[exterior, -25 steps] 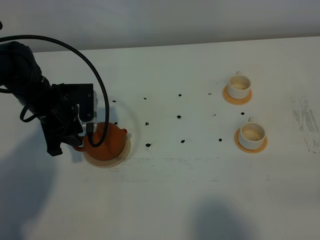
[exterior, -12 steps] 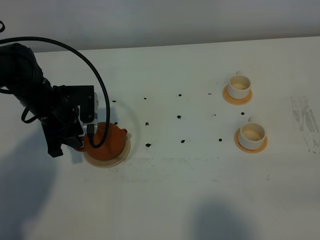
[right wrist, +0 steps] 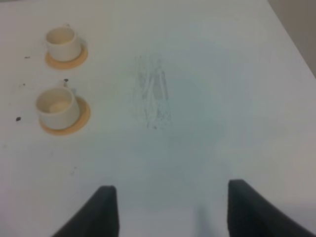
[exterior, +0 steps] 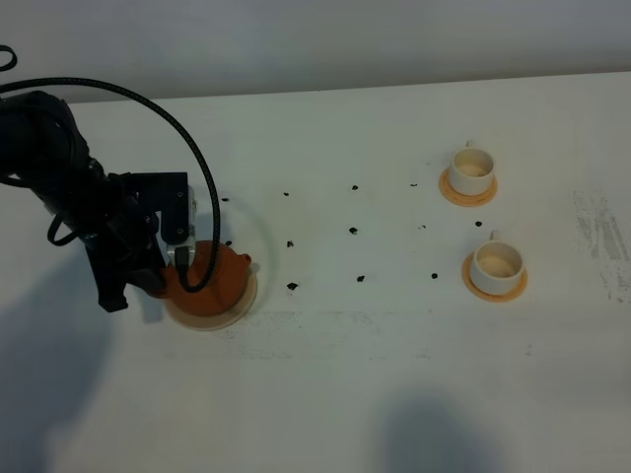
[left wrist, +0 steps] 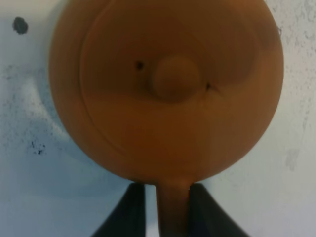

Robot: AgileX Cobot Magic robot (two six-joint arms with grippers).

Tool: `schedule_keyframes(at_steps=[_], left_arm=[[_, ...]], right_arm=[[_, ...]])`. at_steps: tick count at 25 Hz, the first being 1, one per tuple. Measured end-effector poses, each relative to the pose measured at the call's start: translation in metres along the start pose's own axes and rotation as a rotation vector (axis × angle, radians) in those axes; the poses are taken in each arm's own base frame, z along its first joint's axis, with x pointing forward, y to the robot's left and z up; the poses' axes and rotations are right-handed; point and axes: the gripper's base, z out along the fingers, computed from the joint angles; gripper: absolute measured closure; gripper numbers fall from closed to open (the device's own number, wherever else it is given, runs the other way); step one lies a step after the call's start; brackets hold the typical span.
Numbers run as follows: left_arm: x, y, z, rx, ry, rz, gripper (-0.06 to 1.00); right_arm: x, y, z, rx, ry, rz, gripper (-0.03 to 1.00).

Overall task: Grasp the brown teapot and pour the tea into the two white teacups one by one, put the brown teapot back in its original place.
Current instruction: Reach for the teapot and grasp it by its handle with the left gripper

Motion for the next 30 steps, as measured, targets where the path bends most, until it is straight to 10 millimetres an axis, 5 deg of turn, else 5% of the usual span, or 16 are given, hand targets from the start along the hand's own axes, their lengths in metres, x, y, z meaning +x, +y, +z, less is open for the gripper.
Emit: schedule_keyframes(at_steps=[30], left_arm=[[-0.01,0.001,-0.004,-0.028,-0.084,-0.016,0.85]], right_arm=[[0.0,0.0,0.0,0.0,0.0,0.0,0.49]])
